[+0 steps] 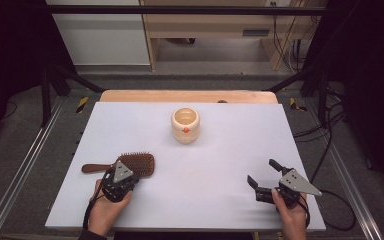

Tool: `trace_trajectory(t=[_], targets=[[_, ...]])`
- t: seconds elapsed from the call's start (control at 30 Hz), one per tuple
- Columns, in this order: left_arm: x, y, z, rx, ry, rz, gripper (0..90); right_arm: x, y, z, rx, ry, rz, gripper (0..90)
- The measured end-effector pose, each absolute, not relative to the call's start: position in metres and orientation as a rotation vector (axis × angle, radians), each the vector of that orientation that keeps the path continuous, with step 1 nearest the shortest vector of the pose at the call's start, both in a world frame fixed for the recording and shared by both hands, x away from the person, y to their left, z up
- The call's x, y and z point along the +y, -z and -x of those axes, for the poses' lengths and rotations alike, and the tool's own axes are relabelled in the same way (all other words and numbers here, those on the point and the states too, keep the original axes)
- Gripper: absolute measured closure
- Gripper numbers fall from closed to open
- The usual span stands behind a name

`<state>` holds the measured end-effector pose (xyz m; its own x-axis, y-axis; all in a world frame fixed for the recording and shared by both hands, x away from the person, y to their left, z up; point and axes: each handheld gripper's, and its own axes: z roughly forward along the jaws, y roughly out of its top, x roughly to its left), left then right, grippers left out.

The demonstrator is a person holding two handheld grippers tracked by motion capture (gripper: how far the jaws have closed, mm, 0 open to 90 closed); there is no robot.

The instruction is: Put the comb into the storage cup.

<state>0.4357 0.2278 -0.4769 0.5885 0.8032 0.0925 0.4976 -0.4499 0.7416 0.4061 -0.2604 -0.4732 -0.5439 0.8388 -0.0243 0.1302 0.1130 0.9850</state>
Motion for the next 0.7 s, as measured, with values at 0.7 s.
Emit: trace_trajectory(t=[0.7], targets=[[0.210,0.479,-0.461,1.085,-0.552,-2.097,90.0,-0.260,0.473,-0.406,1.781,-1.478,-0.942,4.5]])
